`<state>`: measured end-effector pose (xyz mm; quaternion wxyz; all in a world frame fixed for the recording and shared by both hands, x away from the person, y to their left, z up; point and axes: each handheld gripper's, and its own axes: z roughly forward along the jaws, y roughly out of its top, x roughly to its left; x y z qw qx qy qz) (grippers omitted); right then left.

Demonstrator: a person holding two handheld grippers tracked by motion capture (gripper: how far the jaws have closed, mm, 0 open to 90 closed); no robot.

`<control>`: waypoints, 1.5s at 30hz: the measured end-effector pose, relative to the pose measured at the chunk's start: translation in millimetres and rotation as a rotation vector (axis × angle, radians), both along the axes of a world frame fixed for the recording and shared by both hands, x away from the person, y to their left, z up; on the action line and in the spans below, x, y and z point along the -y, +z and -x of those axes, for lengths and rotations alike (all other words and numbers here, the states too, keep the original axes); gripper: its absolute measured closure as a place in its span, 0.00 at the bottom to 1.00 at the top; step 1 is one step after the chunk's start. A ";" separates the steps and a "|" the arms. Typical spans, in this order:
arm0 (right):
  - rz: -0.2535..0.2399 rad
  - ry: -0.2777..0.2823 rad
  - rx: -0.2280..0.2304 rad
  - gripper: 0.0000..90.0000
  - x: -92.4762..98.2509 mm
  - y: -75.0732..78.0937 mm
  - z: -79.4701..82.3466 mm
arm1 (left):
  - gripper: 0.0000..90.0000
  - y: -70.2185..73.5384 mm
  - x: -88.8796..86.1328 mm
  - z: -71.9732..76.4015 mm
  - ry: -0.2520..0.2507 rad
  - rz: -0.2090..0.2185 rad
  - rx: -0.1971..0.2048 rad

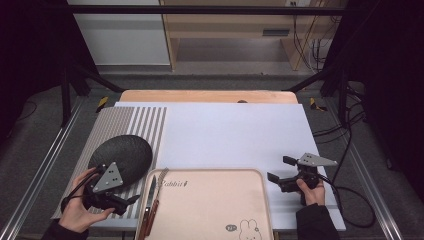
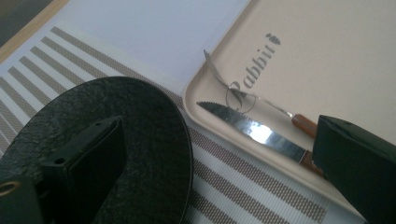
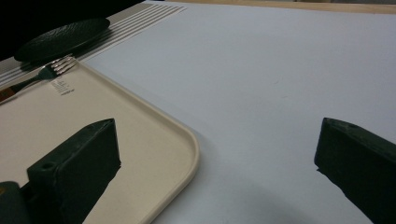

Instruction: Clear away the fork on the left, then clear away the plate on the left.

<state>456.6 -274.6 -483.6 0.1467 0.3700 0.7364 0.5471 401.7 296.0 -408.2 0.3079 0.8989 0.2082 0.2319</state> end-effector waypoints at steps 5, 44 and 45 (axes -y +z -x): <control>0.000 -0.001 0.000 0.00 0.2 0.1 -0.1 | 0.03 -0.2 -6.0 2.5 -0.026 -0.073 0.019; -0.001 -0.001 0.004 0.00 0.6 0.4 0.4 | 0.09 -42.3 -23.2 6.8 -0.053 -0.521 0.337; -0.001 -0.001 0.004 0.00 0.6 0.4 0.4 | 0.09 -44.0 -24.2 6.3 -0.047 -0.529 0.345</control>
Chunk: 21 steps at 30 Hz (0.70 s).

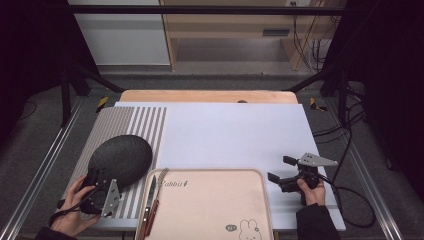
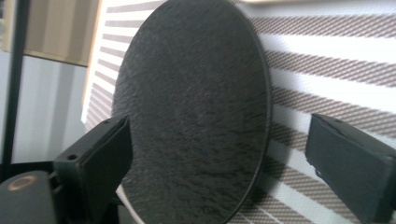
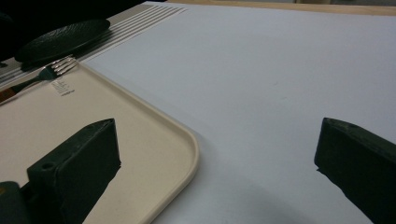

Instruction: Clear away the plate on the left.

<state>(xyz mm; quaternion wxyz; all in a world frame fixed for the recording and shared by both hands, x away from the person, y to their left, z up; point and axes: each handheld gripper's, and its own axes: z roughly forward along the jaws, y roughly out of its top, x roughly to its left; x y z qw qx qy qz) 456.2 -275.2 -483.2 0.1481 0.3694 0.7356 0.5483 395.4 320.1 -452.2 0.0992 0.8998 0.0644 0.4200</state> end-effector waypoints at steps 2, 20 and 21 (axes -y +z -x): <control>0.001 0.001 0.000 0.00 -0.1 0.0 0.2 | 0.09 -3.4 -1.1 -1.0 0.010 -0.021 0.023; 0.001 0.002 0.002 0.00 0.2 0.2 0.0 | 0.16 -27.6 -1.3 -12.9 0.064 -0.122 0.145; 0.001 0.002 0.002 0.00 0.2 0.3 0.1 | 0.17 -28.9 -0.8 -12.8 0.062 -0.131 0.156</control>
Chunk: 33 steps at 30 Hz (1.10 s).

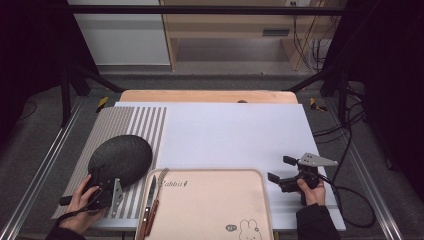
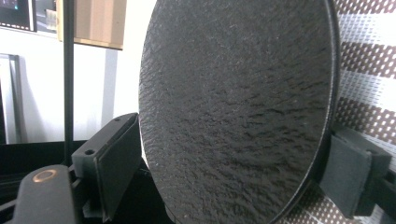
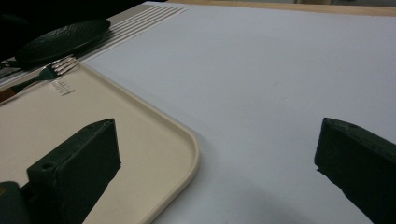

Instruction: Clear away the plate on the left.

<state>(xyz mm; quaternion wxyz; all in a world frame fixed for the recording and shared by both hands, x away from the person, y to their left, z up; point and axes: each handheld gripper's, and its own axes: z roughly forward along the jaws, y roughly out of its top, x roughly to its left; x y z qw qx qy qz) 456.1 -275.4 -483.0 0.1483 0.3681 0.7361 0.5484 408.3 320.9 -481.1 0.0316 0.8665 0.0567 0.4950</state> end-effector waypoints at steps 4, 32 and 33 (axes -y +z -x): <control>0.001 -0.001 0.000 0.00 -0.2 -0.2 -0.2 | 0.19 -3.9 3.1 0.8 -0.005 -0.030 0.044; 0.001 0.001 -0.011 0.00 -0.6 0.1 0.7 | 0.57 -18.4 2.8 8.1 -0.055 -0.036 0.052; 0.001 0.001 -0.011 0.00 -0.6 0.1 0.7 | 0.59 -19.4 2.3 8.8 -0.057 -0.031 0.050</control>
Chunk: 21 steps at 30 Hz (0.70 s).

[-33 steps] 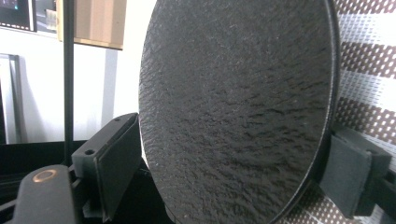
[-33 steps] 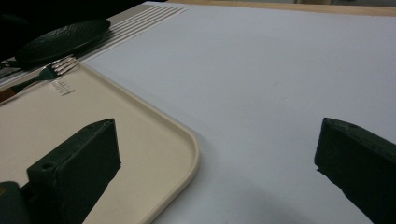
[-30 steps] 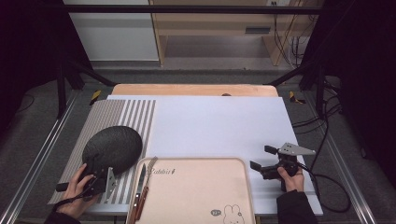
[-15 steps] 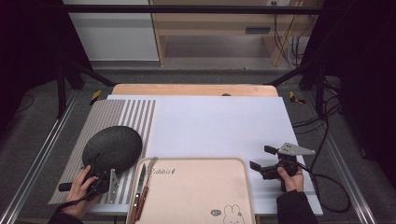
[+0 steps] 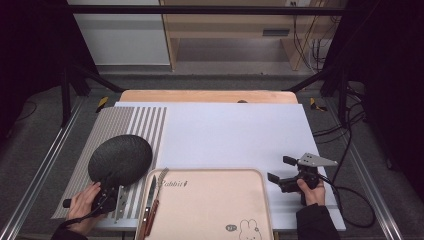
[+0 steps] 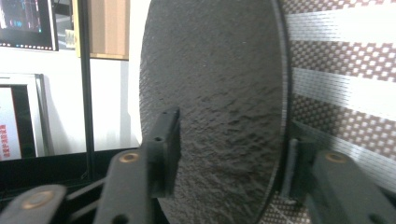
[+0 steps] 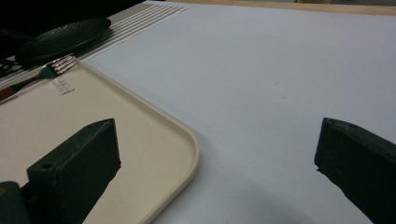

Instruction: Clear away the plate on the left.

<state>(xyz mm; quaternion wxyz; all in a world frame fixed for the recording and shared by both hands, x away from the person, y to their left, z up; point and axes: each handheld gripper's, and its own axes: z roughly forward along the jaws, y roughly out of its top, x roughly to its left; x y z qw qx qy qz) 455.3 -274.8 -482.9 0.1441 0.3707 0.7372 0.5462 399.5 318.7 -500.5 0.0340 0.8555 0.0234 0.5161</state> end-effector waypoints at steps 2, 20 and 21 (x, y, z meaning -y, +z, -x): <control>0.000 0.001 0.001 0.00 0.0 0.0 0.0 | 0.64 -1.6 -0.8 1.3 -0.004 0.005 -0.001; -0.003 -0.001 0.004 0.00 0.0 0.1 0.1 | 0.88 -9.8 3.6 5.7 -0.023 -0.069 0.002; -0.003 -0.001 0.003 0.00 -0.1 0.1 0.1 | 0.89 -9.8 3.7 5.8 -0.023 -0.070 0.003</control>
